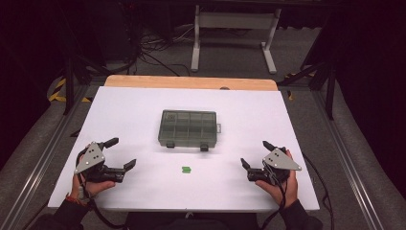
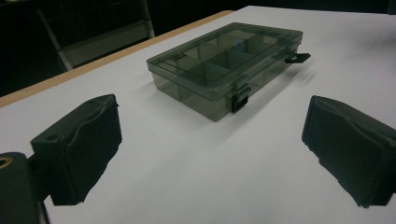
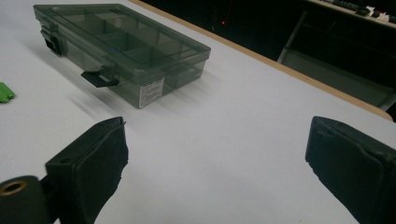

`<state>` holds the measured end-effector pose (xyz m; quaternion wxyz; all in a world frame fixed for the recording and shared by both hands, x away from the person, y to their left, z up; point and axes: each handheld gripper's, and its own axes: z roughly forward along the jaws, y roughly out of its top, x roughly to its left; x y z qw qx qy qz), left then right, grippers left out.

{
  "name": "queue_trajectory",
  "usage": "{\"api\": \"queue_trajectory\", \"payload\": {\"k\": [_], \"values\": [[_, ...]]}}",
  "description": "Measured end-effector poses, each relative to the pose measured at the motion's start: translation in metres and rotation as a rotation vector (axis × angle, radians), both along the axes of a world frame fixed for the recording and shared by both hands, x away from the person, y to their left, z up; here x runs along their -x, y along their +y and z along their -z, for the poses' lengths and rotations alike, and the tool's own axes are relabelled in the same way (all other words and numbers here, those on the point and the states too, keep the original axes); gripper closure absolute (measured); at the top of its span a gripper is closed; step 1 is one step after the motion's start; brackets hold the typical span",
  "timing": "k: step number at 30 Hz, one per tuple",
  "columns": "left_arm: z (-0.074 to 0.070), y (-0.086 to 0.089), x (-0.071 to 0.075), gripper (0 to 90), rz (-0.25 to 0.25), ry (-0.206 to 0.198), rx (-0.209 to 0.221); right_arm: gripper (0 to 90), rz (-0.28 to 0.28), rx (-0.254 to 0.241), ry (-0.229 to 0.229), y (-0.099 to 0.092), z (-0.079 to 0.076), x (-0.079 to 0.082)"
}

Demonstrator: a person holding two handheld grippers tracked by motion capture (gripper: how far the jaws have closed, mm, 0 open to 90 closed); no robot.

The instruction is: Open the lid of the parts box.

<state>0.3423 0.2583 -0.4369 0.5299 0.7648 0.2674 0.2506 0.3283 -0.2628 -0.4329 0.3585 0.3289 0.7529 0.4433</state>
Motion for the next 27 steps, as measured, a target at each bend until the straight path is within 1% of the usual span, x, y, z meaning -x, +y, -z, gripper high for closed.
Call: {"api": "queue_trajectory", "payload": {"k": [2, 4, 5, 6, 7, 8, 9, 11, 13, 14, 15, 17, 18, 19, 20, 21, 22, 23, 24, 26, 27], "values": [[0.001, -0.002, -0.001, 5.4, -0.003, 0.001, -0.001, 6.1, -0.002, 0.004, 0.010, 0.000, 0.001, 0.000], [0.002, -0.004, -0.002, 6.2, -0.001, 0.013, -0.013, 6.2, -0.013, 0.009, 0.024, 0.000, 0.002, 0.000], [0.003, -0.006, -0.003, 6.8, 0.006, 0.027, -0.035, 7.0, -0.014, 0.012, 0.027, 0.000, 0.003, -0.001], [0.003, -0.006, -0.003, 8.0, 0.006, 0.027, -0.035, 7.5, -0.022, 0.009, 0.043, 0.000, 0.003, -0.002], [0.005, -0.009, -0.003, 8.0, 0.013, 0.042, -0.061, 7.3, -0.025, 0.005, 0.062, 0.000, 0.004, -0.003], [0.006, -0.010, -0.003, 8.1, 0.012, 0.041, -0.066, 7.3, -0.028, 0.000, 0.081, 0.000, 0.004, -0.005], [0.006, -0.010, -0.003, 8.2, 0.012, 0.041, -0.066, 7.5, -0.035, -0.001, 0.101, 0.001, 0.005, -0.007], [0.005, -0.011, -0.005, 8.2, 0.016, 0.059, -0.069, 8.1, -0.039, 0.004, 0.115, 0.002, 0.004, -0.009], [0.005, -0.014, -0.009, 8.1, 0.024, 0.074, -0.063, 8.6, -0.046, 0.003, 0.135, 0.005, 0.003, -0.011], [0.004, -0.017, -0.012, 8.2, 0.026, 0.086, -0.066, 8.7, -0.057, 0.004, 0.140, 0.007, 0.001, -0.013], [0.002, -0.020, -0.016, 8.6, 0.025, 0.090, -0.085, 8.4, -0.069, 0.006, 0.156, 0.009, 0.000, -0.016], [0.000, -0.027, -0.024, 10.1, 0.036, 0.106, -0.104, 9.6, -0.098, 0.009, 0.186, 0.017, -0.004, -0.024], [-0.001, -0.031, -0.030, 11.5, 0.044, 0.120, -0.116, 10.8, -0.107, 0.015, 0.195, 0.020, -0.006, -0.027], [-0.002, -0.036, -0.036, 13.4, 0.060, 0.145, -0.124, 12.7, -0.119, 0.024, 0.213, 0.025, -0.007, -0.031], [-0.002, -0.043, -0.042, 14.2, 0.083, 0.169, -0.131, 14.6, -0.130, 0.039, 0.220, 0.030, -0.009, -0.036], [-0.003, -0.049, -0.046, 16.1, 0.089, 0.184, -0.144, 17.2, -0.151, 0.054, 0.232, 0.037, -0.010, -0.041], [-0.003, -0.056, -0.050, 19.5, 0.089, 0.189, -0.168, 17.8, -0.168, 0.067, 0.249, 0.043, -0.010, -0.046], [-0.003, -0.063, -0.055, 21.2, 0.096, 0.189, -0.190, 19.0, -0.180, 0.090, 0.258, 0.049, -0.010, -0.050], [-0.002, -0.067, -0.058, 21.7, 0.096, 0.192, -0.201, 20.1, -0.188, 0.109, 0.274, 0.057, -0.008, -0.056], [0.000, -0.072, -0.065, 24.3, 0.097, 0.214, -0.218, 22.4, -0.204, 0.114, 0.303, 0.064, -0.006, -0.064], [0.001, -0.074, -0.069, 25.2, 0.102, 0.225, -0.224, 24.2, -0.206, 0.122, 0.308, 0.067, -0.006, -0.067]]}}
